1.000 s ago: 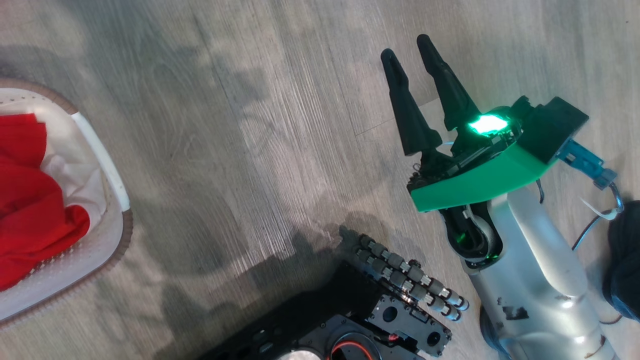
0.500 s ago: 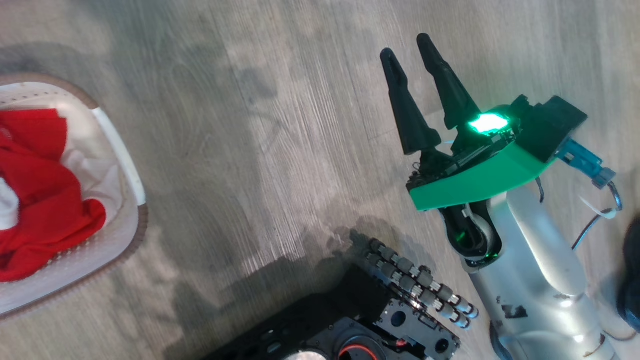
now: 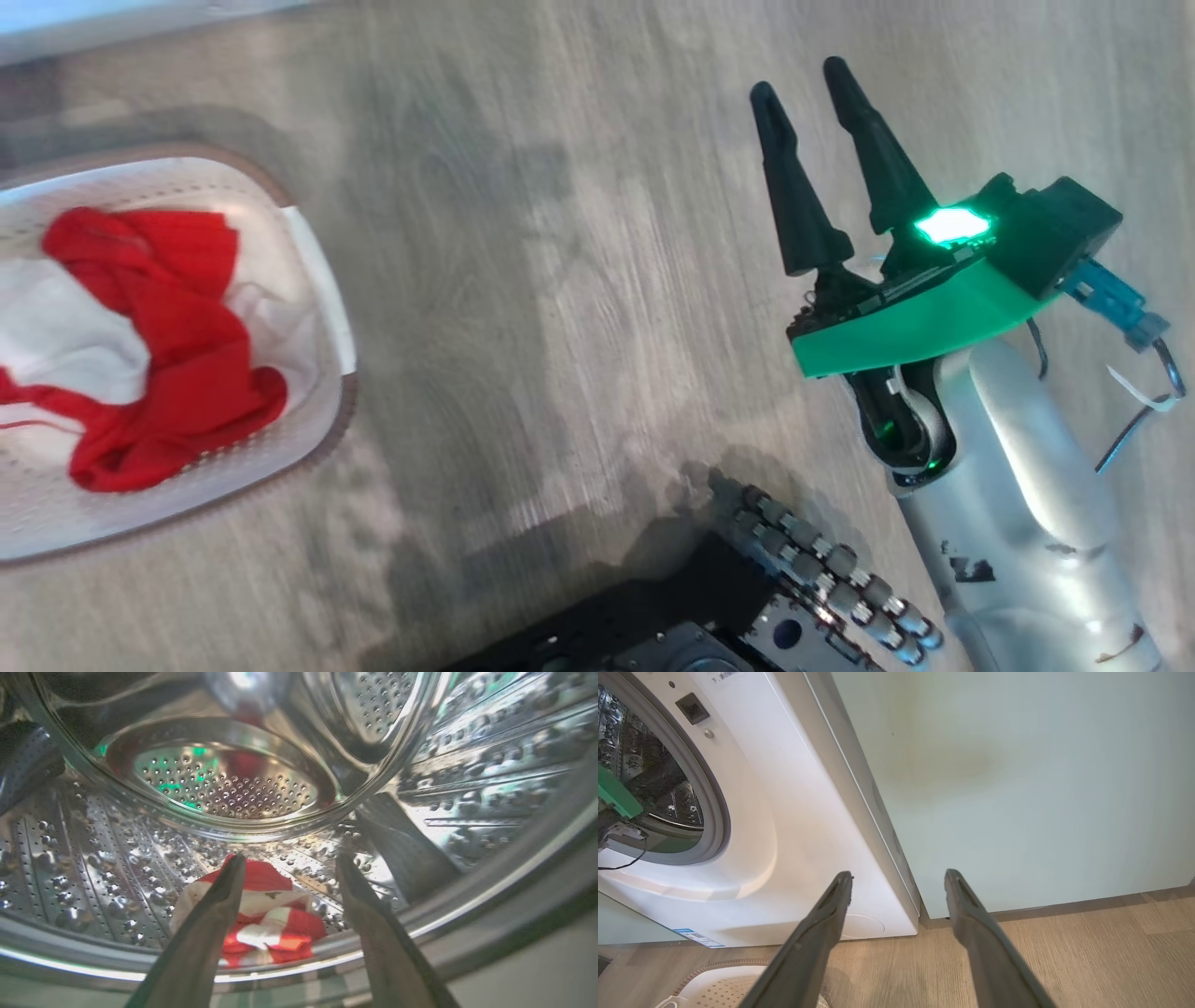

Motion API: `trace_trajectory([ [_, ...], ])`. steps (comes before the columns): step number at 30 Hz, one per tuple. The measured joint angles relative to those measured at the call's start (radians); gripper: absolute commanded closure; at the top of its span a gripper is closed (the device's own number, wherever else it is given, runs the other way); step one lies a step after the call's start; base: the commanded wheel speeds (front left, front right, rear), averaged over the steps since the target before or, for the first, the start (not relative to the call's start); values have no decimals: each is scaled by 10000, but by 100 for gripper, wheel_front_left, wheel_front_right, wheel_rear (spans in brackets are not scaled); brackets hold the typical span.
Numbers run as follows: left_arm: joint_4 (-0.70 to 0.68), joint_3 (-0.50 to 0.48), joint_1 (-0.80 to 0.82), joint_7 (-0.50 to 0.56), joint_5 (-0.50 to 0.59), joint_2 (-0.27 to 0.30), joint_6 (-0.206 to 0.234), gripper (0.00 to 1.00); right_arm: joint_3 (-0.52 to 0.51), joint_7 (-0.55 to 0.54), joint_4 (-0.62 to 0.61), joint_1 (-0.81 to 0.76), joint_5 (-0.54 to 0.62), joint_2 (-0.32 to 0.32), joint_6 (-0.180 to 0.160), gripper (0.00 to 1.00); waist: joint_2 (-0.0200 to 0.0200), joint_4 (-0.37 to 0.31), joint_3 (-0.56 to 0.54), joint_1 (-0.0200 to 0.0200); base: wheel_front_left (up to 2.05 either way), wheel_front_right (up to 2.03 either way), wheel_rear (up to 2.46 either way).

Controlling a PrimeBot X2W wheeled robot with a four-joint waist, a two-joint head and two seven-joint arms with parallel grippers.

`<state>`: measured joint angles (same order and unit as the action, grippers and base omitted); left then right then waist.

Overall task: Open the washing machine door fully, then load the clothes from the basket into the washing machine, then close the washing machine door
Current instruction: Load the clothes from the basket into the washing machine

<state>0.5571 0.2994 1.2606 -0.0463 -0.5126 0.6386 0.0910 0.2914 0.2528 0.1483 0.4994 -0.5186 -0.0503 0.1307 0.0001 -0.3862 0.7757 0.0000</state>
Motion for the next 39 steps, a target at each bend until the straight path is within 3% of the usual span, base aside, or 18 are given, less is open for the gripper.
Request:
trace_trajectory([
  [10, -3822, -464, -3854, -1197, -497, -368, 1369, 0, -713, 27, 288, -292, 727, -8, 0, 0, 0, 900, -900, 0, 0, 0, 0],
  [18, -5877, -771, -7170, -1906, -621, -679, 2040, 0, -1329, 25, 543, -535, 1361, -12, 0, 0, 0, 1610, -1945, 0, 0, 0, 0],
  [30, -6483, -878, -9529, -2061, -107, -2117, 2188, 0, -2437, -499, 502, -1501, 2115, -12, 0, 0, 0, 2506, -3526, -1, 0, 0, 0],
  [39, -5992, -1005, -10701, -2102, 656, -3037, 1802, 0, -2821, -1068, 374, -2619, 2276, -12, 0, 0, 0, 2951, -5024, -1, 0, 0, 0],
])
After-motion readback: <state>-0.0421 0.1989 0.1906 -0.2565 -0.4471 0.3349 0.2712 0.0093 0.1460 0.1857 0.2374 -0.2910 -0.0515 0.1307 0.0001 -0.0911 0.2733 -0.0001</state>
